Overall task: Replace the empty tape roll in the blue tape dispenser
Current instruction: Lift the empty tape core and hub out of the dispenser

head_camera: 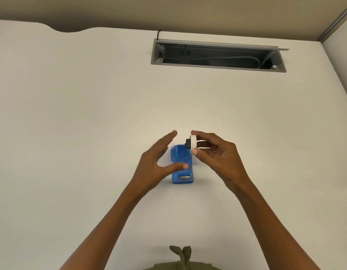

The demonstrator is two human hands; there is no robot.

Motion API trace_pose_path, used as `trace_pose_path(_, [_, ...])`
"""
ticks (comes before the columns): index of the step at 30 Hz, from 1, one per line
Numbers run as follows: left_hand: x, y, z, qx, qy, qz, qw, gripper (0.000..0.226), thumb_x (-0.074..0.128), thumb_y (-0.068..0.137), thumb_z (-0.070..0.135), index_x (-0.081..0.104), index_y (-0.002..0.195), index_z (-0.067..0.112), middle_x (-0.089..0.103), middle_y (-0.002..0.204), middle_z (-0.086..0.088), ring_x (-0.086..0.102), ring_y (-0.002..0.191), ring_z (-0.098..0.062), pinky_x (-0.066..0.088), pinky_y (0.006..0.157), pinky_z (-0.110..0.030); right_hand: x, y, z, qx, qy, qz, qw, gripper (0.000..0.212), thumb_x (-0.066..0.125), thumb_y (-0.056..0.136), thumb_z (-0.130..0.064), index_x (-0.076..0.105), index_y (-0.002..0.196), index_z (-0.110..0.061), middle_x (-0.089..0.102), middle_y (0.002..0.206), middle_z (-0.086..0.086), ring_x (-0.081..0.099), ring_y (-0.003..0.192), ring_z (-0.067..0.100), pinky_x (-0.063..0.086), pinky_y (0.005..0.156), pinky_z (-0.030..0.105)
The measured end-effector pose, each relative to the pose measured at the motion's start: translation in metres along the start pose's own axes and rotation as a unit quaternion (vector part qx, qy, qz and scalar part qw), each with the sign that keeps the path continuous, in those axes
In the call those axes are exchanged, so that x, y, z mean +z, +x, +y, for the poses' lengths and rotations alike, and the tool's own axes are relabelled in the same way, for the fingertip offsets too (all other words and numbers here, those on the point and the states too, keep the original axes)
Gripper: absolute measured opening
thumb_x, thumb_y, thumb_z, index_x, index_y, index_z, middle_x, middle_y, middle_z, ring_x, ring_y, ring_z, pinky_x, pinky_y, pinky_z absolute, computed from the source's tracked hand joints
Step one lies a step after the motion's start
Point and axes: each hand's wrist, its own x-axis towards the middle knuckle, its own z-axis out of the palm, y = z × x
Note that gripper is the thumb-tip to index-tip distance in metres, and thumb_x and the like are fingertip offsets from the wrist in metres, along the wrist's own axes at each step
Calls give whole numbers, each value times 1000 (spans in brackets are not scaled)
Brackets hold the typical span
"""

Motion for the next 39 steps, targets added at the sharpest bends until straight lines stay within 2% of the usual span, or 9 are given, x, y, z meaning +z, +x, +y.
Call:
trace_pose_path(3, [-1,1,26,34,-52,57,996,39,73,76,27,66,114,27,66,116,8,64,104,-6,53,86,-20,1,-3,-3,15,40,5,999,34,71,80,-12,66,112,-22,70,104,4,66,86,6,51,74,15])
trace_pose_path(5, [1,0,36,44,-77,48,995,29,71,80,14,70,108,21,69,108,3,65,100,-11,53,79,-18,3,-4,-3,14,60,9,998,30,69,80,-16,68,110,-20,73,101,3,69,89,14,53,77,19])
trace_pose_path(8, [4,-2,43,43,-95,40,994,26,69,80,6,71,104,17,70,104,0,64,102,-12,51,78,-17,6,-6,-4,10,83,22,996,29,67,82,-19,68,110,-14,75,100,-1,70,92,19,54,77,23])
trace_pose_path(13, [6,-2,47,16,-123,56,991,25,72,79,12,73,102,21,73,98,2,66,97,-11,49,77,-14,7,-8,-6,18,69,18,997,29,62,84,-28,69,110,-16,74,104,1,69,91,24,56,76,30])
trace_pose_path(20, [10,-6,56,-24,-156,73,985,25,74,68,33,73,93,33,75,92,8,69,92,-10,52,78,-15,11,-9,-14,19,71,41,996,22,68,80,-32,73,100,-24,75,94,-3,70,82,19,56,68,25])
trace_pose_path(27, [15,-9,61,-62,-205,100,972,26,74,69,33,75,94,26,76,91,8,72,84,-11,47,68,-6,15,-10,-19,22,67,73,995,38,72,69,-42,73,99,-17,76,91,1,70,75,18,54,70,24])
trace_pose_path(32, [15,-8,62,-69,-206,100,971,18,74,75,25,75,92,26,76,86,9,73,80,-10,46,66,-4,16,-10,-17,25,71,81,994,39,72,70,-37,72,102,-15,75,93,2,70,81,19,55,74,25])
trace_pose_path(35, [14,-8,63,-68,-210,98,970,17,73,71,32,74,88,29,76,82,11,73,77,-11,48,66,-6,16,-9,-17,26,70,83,994,45,73,67,-37,70,104,-12,73,98,9,69,90,22,56,81,31])
trace_pose_path(39, [11,-8,61,-80,-223,86,968,19,72,69,37,75,87,31,77,87,8,73,80,-14,54,76,-19,14,-9,-17,10,55,68,996,47,74,67,-32,68,109,-12,70,106,12,65,101,24,54,87,31])
